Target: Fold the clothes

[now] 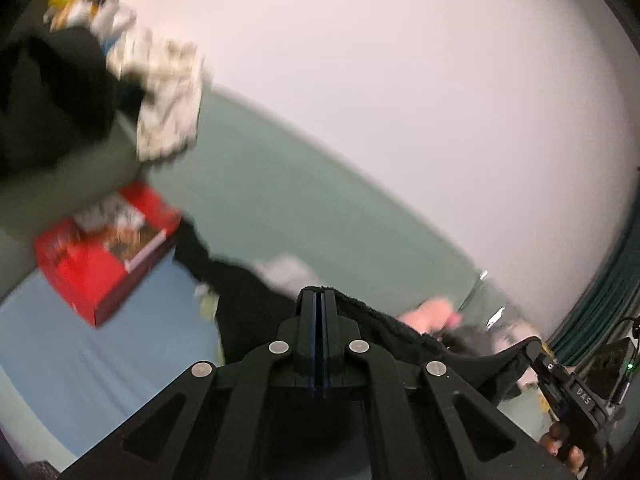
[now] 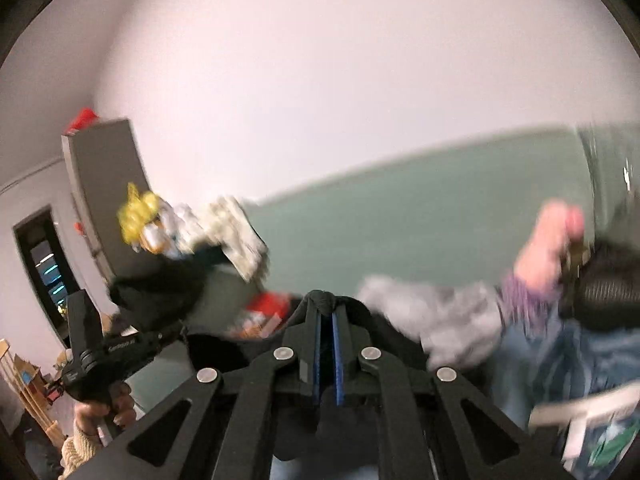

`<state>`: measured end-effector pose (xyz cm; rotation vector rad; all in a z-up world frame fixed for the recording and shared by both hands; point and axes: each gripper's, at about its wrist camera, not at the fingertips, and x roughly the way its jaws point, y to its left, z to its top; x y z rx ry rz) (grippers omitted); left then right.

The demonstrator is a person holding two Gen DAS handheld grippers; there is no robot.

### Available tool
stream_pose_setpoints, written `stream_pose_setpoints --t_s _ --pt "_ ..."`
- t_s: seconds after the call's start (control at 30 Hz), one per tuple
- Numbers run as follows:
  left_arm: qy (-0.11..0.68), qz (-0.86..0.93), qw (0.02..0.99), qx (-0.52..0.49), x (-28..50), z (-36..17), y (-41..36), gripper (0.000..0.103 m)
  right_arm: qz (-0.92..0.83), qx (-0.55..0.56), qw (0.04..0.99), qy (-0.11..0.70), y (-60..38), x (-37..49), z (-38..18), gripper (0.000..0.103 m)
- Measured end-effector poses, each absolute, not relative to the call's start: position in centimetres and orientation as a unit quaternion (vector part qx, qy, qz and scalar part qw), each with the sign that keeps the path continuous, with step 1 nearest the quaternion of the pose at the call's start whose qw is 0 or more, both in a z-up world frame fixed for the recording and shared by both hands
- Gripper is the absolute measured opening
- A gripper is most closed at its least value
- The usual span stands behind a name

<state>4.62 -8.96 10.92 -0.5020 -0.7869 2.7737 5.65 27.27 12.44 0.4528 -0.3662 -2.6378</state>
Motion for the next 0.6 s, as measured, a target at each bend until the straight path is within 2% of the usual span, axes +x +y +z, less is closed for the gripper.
stream_pose_setpoints --t_s 0.1,0.23,0.33,0.47,0.53,0.57,0.6 --pt "-0.252 0.955 0.094 -0.124 8.4 13.9 -10.0 0.0 -0.96 0.104 0.234 -0.114 25.9 8.8 15.9 0.005" --pt "-0.263 0.952 0.089 -0.129 10.4 15.7 -11.6 0.0 -0.965 0.054 0.237 -0.097 25.1 11.7 18.9 0.005" --pt "-0.241 0.953 0.096 -0.156 10.4 14.4 -11.0 0.0 -0.968 0.046 0.232 -0.081 24.2 12.5 19.6 0.005" --pt "-0.151 0.939 0.141 -0.275 9.1 9.5 -6.3 0.002 -0.971 0.062 0.221 -0.067 23.4 12.3 18.6 0.005" --pt "-0.097 0.923 0.165 -0.333 8.1 6.2 -3.1 0.011 -0.969 0.08 0.22 -0.073 23.6 11.8 17.6 0.005" --pt "-0.076 0.915 0.177 -0.355 7.7 4.4 -1.6 0.026 -0.969 0.089 0.219 -0.076 23.7 11.4 17.2 0.005" --pt "-0.066 0.909 0.188 -0.366 7.3 2.9 -0.4 0.05 -0.968 0.097 0.219 -0.079 23.9 11.1 16.7 0.005"
